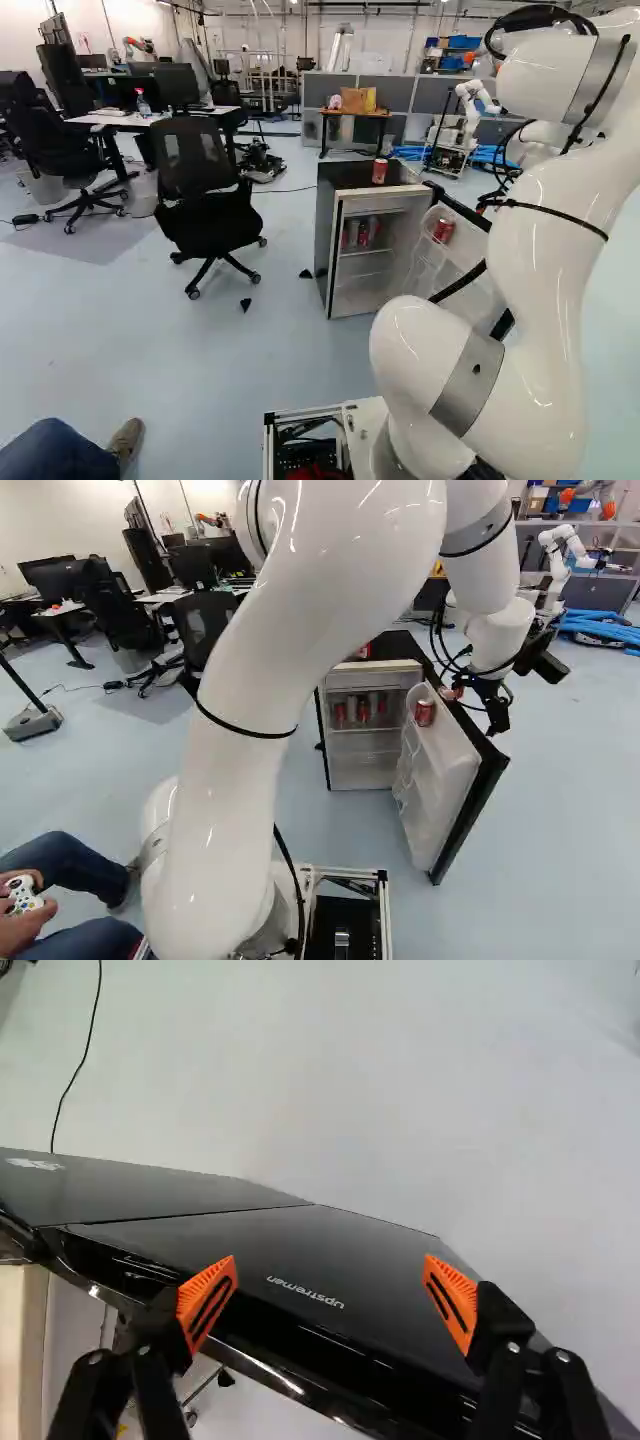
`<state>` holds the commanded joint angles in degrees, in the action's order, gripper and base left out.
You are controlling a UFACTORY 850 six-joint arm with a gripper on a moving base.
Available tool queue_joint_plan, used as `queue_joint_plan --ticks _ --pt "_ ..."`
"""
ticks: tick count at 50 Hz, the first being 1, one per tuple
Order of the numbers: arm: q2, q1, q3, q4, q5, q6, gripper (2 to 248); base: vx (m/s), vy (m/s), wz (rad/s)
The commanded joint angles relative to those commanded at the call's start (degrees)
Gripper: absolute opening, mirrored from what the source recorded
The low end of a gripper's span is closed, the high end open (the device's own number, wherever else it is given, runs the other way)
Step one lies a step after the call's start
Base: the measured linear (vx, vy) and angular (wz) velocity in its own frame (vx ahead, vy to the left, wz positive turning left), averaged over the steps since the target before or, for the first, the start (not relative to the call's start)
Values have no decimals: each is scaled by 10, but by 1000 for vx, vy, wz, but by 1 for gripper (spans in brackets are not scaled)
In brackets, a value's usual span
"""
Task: Grab a drink from the fridge
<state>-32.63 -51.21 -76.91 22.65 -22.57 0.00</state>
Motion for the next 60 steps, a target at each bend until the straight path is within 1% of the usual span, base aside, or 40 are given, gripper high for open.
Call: queue_joint_plan --ticks 60 --pt "45 32 63 0 0 0 247 0 0 0"
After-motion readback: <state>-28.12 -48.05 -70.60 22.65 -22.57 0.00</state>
